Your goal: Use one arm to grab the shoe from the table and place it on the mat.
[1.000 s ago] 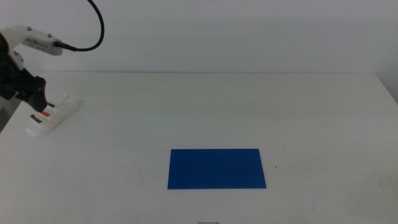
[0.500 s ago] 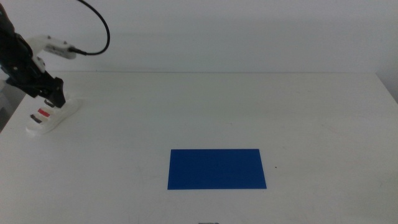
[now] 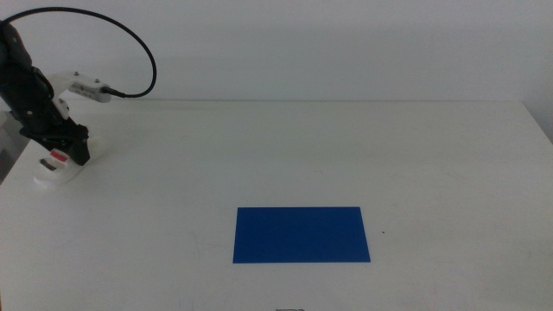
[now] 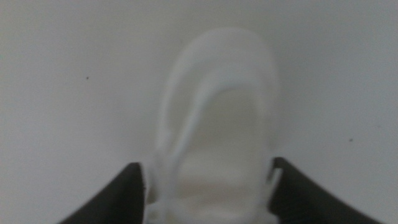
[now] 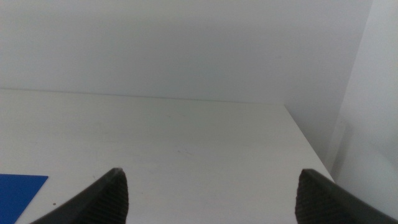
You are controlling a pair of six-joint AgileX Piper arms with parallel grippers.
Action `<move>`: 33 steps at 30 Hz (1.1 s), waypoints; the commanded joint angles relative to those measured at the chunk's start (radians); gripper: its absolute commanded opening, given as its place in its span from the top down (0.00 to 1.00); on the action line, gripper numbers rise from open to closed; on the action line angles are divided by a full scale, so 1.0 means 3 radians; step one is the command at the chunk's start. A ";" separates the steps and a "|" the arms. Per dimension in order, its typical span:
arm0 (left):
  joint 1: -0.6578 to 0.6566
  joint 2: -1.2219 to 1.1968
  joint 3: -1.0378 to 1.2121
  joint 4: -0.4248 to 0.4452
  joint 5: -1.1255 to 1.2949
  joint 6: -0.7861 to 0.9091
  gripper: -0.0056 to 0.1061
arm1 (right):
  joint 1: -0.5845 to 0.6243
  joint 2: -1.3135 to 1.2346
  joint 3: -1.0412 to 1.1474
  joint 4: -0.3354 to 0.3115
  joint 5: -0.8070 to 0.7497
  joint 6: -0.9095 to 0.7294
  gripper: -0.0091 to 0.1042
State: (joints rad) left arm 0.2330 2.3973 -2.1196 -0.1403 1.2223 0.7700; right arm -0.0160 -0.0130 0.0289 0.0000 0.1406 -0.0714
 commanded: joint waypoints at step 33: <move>-0.2318 -0.1686 0.1188 0.0201 0.0323 -0.2254 0.96 | 0.0005 -0.0064 -0.0062 -0.0030 -0.0252 -0.0017 0.09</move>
State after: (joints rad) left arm -0.4029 1.9340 -1.7427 -0.0762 1.2300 0.1623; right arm -0.0160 -0.0130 0.0289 0.0000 0.1406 -0.0714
